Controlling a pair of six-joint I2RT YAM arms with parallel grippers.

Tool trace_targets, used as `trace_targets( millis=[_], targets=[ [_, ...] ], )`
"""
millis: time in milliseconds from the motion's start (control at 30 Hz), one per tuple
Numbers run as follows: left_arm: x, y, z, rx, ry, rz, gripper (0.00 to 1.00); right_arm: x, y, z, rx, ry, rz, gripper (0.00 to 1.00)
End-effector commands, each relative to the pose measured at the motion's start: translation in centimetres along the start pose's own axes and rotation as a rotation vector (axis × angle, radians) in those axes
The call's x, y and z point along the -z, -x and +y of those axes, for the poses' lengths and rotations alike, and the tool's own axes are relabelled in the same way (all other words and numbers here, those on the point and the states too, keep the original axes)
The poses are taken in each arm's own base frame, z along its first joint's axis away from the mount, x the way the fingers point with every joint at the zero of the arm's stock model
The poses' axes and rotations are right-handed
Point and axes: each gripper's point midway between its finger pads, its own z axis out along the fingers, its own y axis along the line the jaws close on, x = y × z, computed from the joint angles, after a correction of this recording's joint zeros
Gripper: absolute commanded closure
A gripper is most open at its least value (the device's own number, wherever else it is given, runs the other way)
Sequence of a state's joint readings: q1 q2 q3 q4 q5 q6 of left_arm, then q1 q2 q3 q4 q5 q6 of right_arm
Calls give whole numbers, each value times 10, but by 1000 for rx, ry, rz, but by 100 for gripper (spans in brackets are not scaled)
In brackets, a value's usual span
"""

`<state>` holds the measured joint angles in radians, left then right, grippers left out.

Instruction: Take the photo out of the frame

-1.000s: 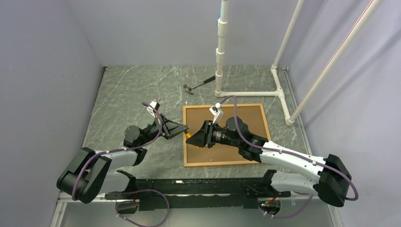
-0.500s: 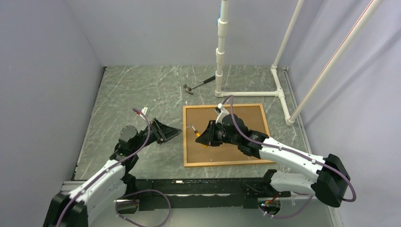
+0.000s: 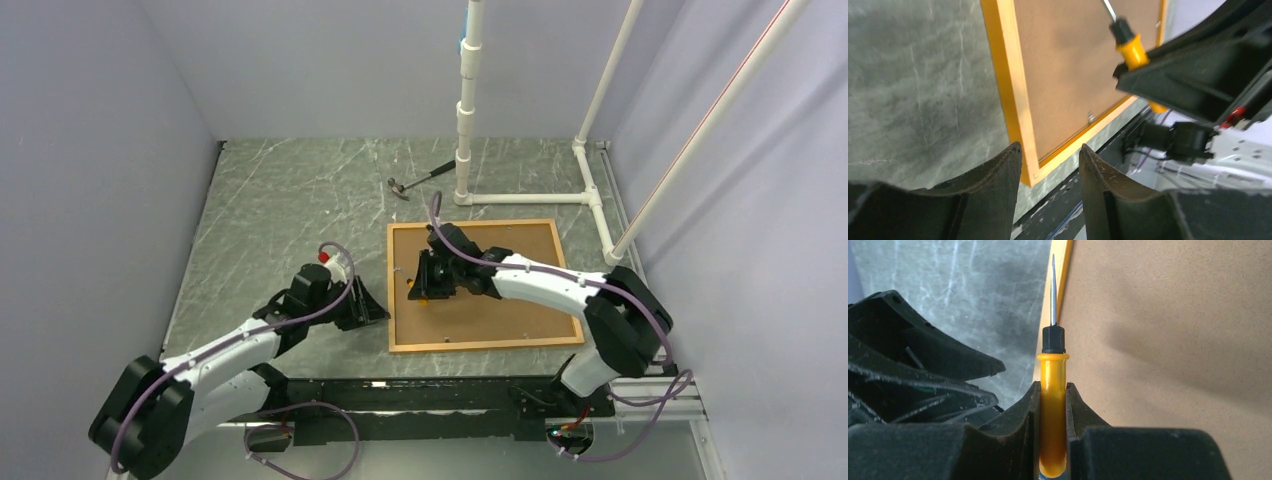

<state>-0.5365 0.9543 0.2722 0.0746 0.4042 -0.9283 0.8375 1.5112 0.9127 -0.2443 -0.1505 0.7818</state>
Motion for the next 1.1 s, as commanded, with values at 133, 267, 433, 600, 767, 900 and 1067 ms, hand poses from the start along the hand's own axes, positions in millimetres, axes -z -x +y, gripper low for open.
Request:
trace_targets(
  millis=[133, 267, 433, 600, 767, 900, 1067],
  targets=[
    [-26, 20, -3, -97, 44, -3, 51, -22, 3, 0, -3, -18, 26, 100],
    [-38, 11, 2, -87, 47, 34, 52, -30, -1, -3, -11, -21, 46, 100],
    [-46, 5, 7, -89, 68, 50, 54, -37, 1, -5, -18, -22, 34, 100],
    [-47, 0, 18, -71, 113, 46, 59, -42, 5, -6, -24, -35, 17, 100],
    [-46, -4, 26, -55, 138, 43, 63, -46, 7, -9, -37, -50, 4, 100],
    [-48, -8, 31, -44, 151, 58, 64, -49, 10, -11, -48, -70, -12, 100],
    [-49, -17, 38, -30, 175, 72, 63, -52, 14, -17, -59, -117, -38, 100]
  ],
)
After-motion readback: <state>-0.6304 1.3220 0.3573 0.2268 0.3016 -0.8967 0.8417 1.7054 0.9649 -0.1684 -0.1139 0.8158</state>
